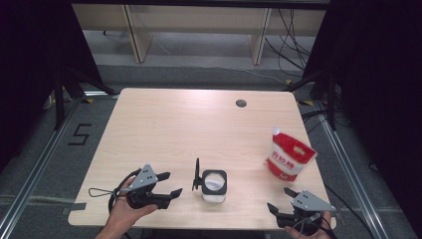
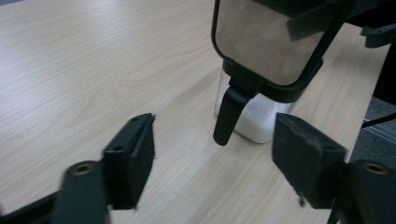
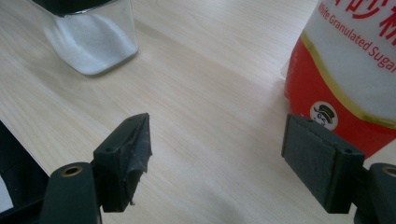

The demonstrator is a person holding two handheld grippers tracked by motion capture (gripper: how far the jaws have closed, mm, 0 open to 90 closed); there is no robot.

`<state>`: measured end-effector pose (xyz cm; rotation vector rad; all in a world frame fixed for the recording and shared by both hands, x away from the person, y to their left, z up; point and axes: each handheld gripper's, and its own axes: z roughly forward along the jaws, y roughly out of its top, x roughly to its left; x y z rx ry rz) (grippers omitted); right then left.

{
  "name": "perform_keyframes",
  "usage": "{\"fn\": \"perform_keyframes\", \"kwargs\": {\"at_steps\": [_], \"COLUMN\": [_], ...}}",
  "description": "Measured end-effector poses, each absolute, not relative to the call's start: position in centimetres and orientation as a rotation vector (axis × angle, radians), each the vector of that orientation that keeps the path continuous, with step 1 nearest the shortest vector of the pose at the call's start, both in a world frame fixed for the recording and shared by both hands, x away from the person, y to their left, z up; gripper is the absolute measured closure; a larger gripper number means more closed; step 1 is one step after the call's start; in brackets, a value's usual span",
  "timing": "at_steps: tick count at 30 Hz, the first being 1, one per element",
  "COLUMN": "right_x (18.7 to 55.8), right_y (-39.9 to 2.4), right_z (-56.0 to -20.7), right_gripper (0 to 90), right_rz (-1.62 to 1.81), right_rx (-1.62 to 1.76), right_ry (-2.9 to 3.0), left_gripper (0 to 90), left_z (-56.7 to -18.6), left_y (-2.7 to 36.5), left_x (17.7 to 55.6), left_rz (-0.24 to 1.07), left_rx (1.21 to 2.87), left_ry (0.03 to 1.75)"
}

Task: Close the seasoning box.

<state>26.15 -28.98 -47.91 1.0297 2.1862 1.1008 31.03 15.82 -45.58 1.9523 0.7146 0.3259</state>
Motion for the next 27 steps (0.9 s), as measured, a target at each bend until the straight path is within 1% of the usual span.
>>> {"fn": "perform_keyframes", "kwargs": {"at_steps": [2, 3, 5, 9, 12, 20, 27], "right_x": [26.2, 26.1, 26.1, 26.1, 26.2, 26.2, 26.2], "right_y": [-28.9, -28.8, -28.6, -28.4, -28.4, -28.4, -28.3], "right_z": [-47.9, -47.9, -47.9, -47.9, -47.9, -47.9, -47.9], "right_gripper": [25.2, 25.2, 25.2, 25.6, 25.9, 26.1, 26.1], "right_rz": [1.099, 1.102, 1.104, 1.088, 1.086, 1.077, 1.082], "right_rx": [1.009, 1.033, 1.015, 0.989, 0.973, 0.966, 0.964], "right_ry": [2.194, 2.205, 2.214, 2.232, 2.226, 2.219, 2.233], "left_gripper": [45.3, 51.9, 58.7, 78.0, 88.3, 89.1, 89.1], "left_z": [-45.1, -44.9, -44.6, -44.2, -44.0, -44.1, -43.8], "left_y": [15.5, 15.4, 15.1, 14.4, 14.1, 12.6, 11.8], "left_x": [30.9, 31.0, 31.0, 31.3, 31.6, 31.9, 32.0], "left_rz": [0.334, 0.34, 0.349, 0.398, 0.404, 0.374, 0.342], "left_rx": [1.938, 1.933, 1.93, 1.937, 1.943, 1.954, 1.93], "left_ry": [0.734, 0.709, 0.701, 0.647, 0.638, 0.61, 0.601]}}
